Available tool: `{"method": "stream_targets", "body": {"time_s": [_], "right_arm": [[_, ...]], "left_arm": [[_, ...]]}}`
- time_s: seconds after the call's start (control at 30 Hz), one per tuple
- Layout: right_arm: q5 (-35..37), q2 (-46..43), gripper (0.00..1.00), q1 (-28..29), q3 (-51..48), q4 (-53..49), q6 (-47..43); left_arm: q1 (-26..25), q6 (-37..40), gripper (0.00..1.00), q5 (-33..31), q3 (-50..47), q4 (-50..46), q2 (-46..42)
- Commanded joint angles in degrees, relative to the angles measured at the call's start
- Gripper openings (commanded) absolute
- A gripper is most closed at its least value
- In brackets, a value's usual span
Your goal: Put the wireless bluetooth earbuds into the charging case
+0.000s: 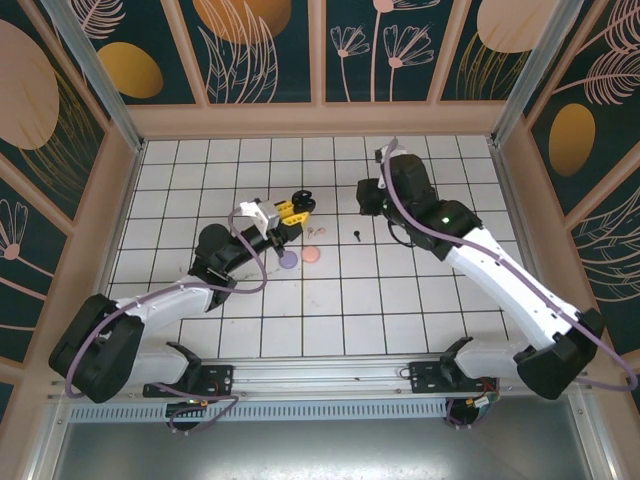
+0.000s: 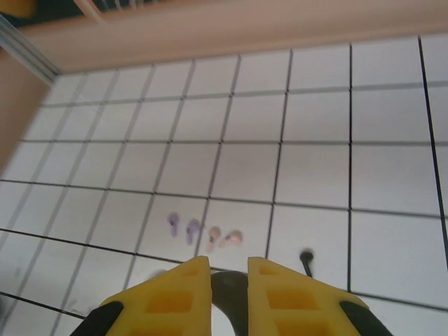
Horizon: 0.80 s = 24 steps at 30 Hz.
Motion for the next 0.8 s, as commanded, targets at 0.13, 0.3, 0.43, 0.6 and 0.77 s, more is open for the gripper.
{"method": "stream_targets", "body": {"time_s": [0.13,0.3,0.43,0.6,0.77], "right_arm": [[-6.3,-4.7,0.16,2.2,-0.9,8.7,-5.4],[-8.6,-7.3,0.16,3.8,-4.7,14.2,-6.1],[-10.5,-8.0,0.16,5.3,-6.7,16.6,-6.3],[-11.0,-8.4,0.16,7.2,-8.8,19.6,-6.1],[-11.1,-7.9,0.16,7.7,-10.0,21.5,-4.7]], "left_arm": [[-3.7,6.5,0.0,-1.1,3.2,4.3,5.5],[-5.2,6.0,0.0,-0.9,4.6,8.3,8.8],[-5.7,5.2,0.0,-0.4,5.7,10.9,10.4],[-6.0,3.7,0.0,0.2,6.4,13.8,11.5],[-6.0,2.8,0.0,0.3,6.4,14.5,11.3]]}}
